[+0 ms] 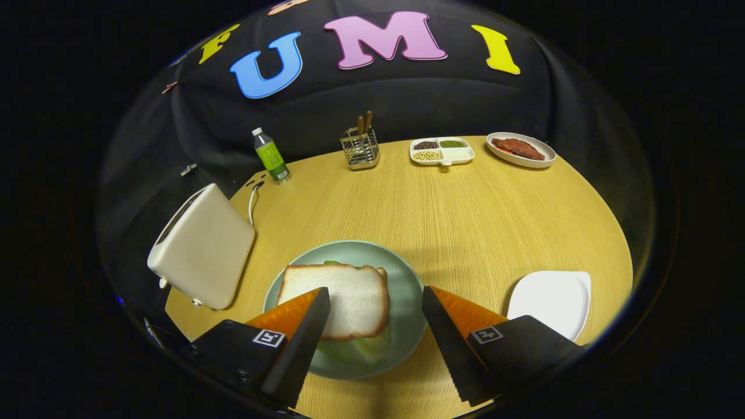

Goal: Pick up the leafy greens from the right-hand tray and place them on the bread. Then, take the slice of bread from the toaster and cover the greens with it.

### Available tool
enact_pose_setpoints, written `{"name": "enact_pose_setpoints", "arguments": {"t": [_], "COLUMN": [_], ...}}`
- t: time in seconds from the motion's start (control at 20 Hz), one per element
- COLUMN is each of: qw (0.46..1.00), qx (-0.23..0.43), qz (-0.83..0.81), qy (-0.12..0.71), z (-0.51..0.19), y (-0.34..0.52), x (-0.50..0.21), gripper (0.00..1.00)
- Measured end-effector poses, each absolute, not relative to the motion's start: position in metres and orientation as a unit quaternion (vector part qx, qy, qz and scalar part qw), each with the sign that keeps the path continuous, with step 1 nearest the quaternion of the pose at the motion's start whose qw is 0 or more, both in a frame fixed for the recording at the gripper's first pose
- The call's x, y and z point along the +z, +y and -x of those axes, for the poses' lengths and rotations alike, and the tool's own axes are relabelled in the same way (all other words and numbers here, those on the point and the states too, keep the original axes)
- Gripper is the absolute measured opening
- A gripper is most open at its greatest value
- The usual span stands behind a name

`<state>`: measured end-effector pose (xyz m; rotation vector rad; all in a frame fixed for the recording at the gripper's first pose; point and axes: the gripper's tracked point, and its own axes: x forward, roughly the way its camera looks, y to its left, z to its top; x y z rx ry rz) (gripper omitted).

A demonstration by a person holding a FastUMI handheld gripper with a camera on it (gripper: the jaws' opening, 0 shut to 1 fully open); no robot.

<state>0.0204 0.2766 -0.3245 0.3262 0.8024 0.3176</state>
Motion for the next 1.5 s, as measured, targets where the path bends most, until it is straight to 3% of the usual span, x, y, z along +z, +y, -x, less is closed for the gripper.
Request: {"name": "enact_pose_setpoints", "arguments": {"t": [0.4,1.05,1.5], "qw": [0.919,0.966,0.983], "qx": [0.160,0.185,0.148], "qz": [-0.149,-0.121,-0.059], "qy": [0.329,0.138,0.087], "z": [-0.031,-0.029,0.009], "y": [0.237,0.191,0.147], "x": [-0.264,-0.060,-0.025], "gripper": [0.99,0.99,0.98]}}
